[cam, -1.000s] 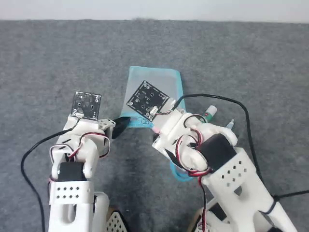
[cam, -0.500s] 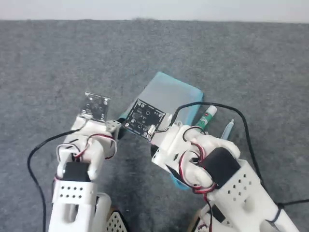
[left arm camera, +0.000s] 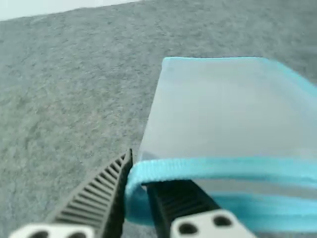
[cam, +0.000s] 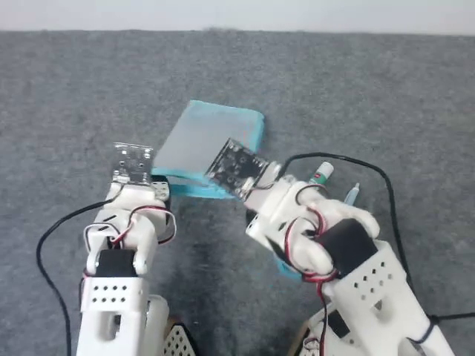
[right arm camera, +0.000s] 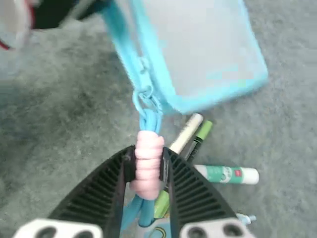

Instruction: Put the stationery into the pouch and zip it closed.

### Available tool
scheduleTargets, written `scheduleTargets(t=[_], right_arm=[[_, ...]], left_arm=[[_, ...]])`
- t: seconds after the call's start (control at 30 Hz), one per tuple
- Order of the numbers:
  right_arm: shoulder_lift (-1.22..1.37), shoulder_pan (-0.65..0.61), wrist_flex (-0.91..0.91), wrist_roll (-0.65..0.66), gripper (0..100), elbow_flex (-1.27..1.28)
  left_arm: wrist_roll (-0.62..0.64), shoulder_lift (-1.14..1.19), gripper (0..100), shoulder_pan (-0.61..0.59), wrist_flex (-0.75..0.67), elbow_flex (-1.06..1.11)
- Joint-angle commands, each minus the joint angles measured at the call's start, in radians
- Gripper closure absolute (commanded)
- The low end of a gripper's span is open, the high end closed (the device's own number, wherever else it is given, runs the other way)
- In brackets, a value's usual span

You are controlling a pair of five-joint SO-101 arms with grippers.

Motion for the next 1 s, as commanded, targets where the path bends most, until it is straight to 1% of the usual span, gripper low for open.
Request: scheduleTargets(t=[0.0,0.1,0.2,0.27,0.43,0.5,0.57,0.63,0.73,0.8,0.87,0.97], right_arm=[[0.033,0.113,-0.042,0.018,99.3,-0.011],[0.133,0.183,-0.087,0.018,99.3,-0.011],[0.217,0.217,-0.120,0.018,99.3,-0.012],[0.259,0.229,-0.134,0.018,99.3,-0.017],[0.337,0.329,-0.173,0.015,99.3,-0.014],[0.360,0.338,-0.162,0.017,99.2,-0.012],[0.367,0.320,-0.125,0.014,98.7,-0.012],[0.367,0.298,-0.076,0.006,93.1,-0.017],[0.341,0.269,-0.008,-0.029,79.8,-0.018],[0.309,0.263,0.051,-0.035,72.6,-0.018],[0.271,0.278,0.105,-0.035,70.1,-0.011],[0.240,0.383,0.128,-0.032,72.9,0.014]], left_arm=[[0.057,-0.028,99,-0.055,-0.037,-0.045],[0.057,-0.028,99,-0.071,-0.037,-0.047],[0.057,-0.028,99,-0.081,-0.038,-0.047],[0.055,-0.028,99,-0.081,-0.038,-0.047],[0.055,-0.031,99,-0.103,-0.040,-0.054],[0.055,-0.026,99,-0.100,-0.038,-0.059],[0.055,-0.026,99,-0.098,-0.038,-0.058],[0.055,-0.026,99,-0.097,-0.038,-0.058],[0.055,-0.026,99,-0.101,-0.038,-0.059],[0.052,-0.026,99,-0.101,-0.038,-0.059],[0.048,-0.026,99,-0.103,-0.038,-0.062],[0.048,-0.026,99,-0.104,-0.040,-0.064]])
